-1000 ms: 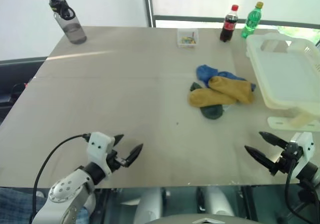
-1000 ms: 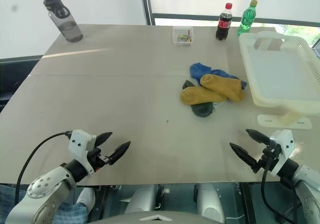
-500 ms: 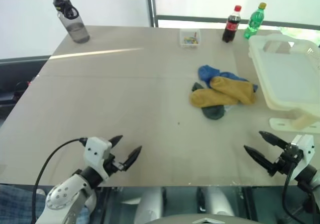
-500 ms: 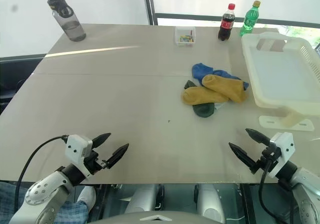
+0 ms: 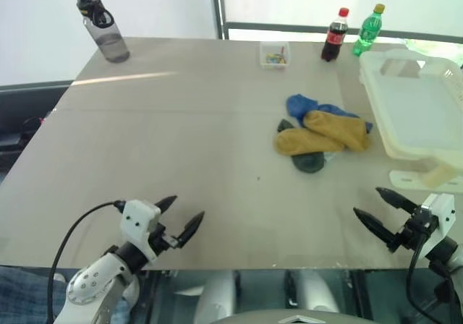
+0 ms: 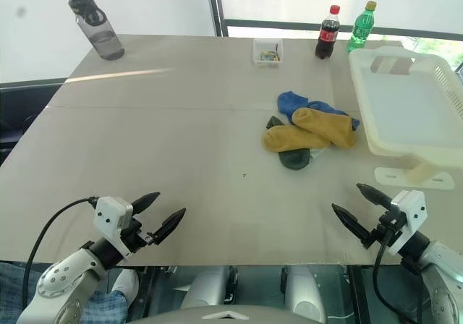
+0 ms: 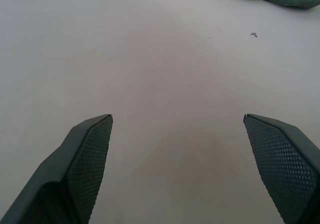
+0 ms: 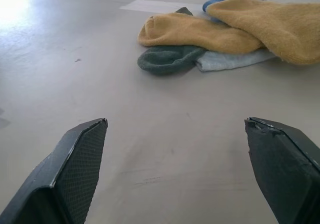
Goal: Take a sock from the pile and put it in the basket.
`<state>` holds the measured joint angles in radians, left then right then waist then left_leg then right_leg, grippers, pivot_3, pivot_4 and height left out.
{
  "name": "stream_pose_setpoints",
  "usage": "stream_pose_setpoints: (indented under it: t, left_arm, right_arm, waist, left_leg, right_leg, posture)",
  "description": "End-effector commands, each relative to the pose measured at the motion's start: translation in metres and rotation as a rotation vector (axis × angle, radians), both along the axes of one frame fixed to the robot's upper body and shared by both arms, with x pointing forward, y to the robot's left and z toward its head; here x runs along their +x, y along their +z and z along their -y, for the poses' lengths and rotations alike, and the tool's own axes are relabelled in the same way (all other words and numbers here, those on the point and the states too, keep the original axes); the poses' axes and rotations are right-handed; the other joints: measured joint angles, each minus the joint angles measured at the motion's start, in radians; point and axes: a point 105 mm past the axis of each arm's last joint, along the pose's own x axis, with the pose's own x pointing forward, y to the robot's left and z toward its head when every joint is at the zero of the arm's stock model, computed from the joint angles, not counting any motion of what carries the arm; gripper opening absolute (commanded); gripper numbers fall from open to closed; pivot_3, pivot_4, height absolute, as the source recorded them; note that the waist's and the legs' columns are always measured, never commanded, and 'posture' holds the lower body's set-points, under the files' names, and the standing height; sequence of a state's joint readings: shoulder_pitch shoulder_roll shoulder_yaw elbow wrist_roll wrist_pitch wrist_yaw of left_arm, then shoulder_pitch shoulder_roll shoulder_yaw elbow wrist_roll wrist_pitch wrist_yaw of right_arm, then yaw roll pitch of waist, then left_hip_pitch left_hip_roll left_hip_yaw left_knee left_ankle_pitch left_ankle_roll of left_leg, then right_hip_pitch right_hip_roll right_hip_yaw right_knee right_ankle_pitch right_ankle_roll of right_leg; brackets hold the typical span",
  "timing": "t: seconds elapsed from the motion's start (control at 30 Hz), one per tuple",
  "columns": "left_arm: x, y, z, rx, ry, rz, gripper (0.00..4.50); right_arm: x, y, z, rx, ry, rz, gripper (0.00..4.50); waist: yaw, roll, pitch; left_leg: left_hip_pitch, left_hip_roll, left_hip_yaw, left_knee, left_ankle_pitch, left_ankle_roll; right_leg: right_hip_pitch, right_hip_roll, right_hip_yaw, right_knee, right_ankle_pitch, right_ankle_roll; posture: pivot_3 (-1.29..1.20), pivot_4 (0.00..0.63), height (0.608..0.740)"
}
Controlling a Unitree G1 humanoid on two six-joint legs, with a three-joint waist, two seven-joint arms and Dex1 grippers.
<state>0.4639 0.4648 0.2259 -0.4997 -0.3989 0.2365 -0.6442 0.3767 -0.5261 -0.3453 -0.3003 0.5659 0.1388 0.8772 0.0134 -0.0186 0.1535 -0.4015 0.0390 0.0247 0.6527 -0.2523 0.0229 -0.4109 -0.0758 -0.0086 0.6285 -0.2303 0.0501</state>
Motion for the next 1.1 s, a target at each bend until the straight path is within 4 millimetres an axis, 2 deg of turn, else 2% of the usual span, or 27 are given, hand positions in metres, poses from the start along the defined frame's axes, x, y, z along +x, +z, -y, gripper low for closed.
stream_pose_setpoints:
  t: [0.03,0.13,0.23,0.33,0.43,0.53,0.77,0.97,1.1]
  left_arm:
    - [0.0,0.01,0.005,0.001,-0.053,0.052,4.43]
    - [0.001,0.015,0.007,0.033,-0.115,0.077,4.43]
    - [0.006,0.025,0.009,-0.01,-0.151,0.097,4.43]
    - [0.0,0.036,0.021,-0.043,-0.285,0.106,4.43]
    - [-0.003,0.044,0.024,-0.055,-0.373,0.086,4.43]
    - [0.002,0.06,0.02,-0.07,-0.415,0.087,4.43]
    - [-0.005,0.067,0.02,-0.058,-0.498,0.024,4.43]
    - [-0.003,0.071,0.02,-0.057,-0.479,0.044,4.43]
    - [-0.001,0.071,0.022,-0.057,-0.469,0.052,4.5]
  right_arm:
    - [0.009,0.003,0.008,-0.042,-0.063,0.035,4.5]
    - [0.024,0.006,0.01,-0.107,-0.118,0.082,4.5]
    - [0.043,0.012,0.01,-0.199,-0.159,0.15,4.5]
    - [0.066,0.019,0.007,-0.284,-0.186,0.218,4.5]
    - [0.083,0.024,0.01,-0.304,-0.239,0.251,4.5]
    - [0.098,0.024,0.006,-0.307,-0.257,0.251,4.5]
    - [0.12,0.027,-0.009,-0.273,-0.25,0.237,4.5]
    - [0.134,0.025,-0.007,-0.316,-0.299,0.206,4.5]
    - [0.138,0.02,-0.005,-0.369,-0.304,0.194,2.74]
  waist:
    - [0.0,0.0,0.0]
    - [-0.001,0.0,0.0]
    - [-0.002,0.0,0.0]
    - [-0.004,0.0,0.0]
    - [-0.002,0.001,0.0]
    - [0.0,0.001,0.001]
    - [-0.01,0.001,0.001]
    - [-0.013,0.001,0.001]
    - [-0.018,0.001,0.001]
  left_leg:
    - [0.0,0.0,0.0,0.0,0.0,0.0]
    - [0.001,0.0,0.001,0.001,0.0,0.0]
    - [0.003,0.0,0.001,0.002,0.0,0.0]
    - [0.003,0.0,0.002,0.003,0.0,0.0]
    - [0.004,0.001,0.002,0.005,0.0,0.0]
    - [0.003,0.001,0.001,0.005,0.0,0.0]
    - [0.003,0.001,0.004,0.01,0.0,0.0]
    - [0.003,0.001,0.003,0.011,0.0,0.0]
    - [0.003,0.001,0.003,0.012,0.0,0.0]
  right_leg:
    - [0.0,0.0,0.0,0.0,0.0,0.0]
    - [0.0,0.0,0.001,0.002,0.0,0.0]
    - [0.0,0.001,0.002,0.005,0.0,0.0]
    - [0.0,0.002,0.003,0.008,0.0,0.0]
    - [-0.001,0.003,0.003,0.01,0.0,-0.001]
    - [-0.001,0.003,0.004,0.011,0.0,-0.001]
    - [-0.001,0.003,0.007,0.013,0.0,-0.001]
    - [-0.001,0.004,0.007,0.014,0.0,-0.001]
    - [-0.001,0.004,0.008,0.014,0.0,-0.001]
  posture:
    - [0.0,0.15,0.74]
    - [0.0,0.15,0.74]
    - [0.0,0.15,0.74]
    - [0.0,0.15,0.74]
    - [0.0,0.15,0.74]
    - [0.0,0.15,0.74]
    - [0.0,0.15,0.74]
    - [0.0,0.15,0.74]
    - [0.0,0.15,0.74]
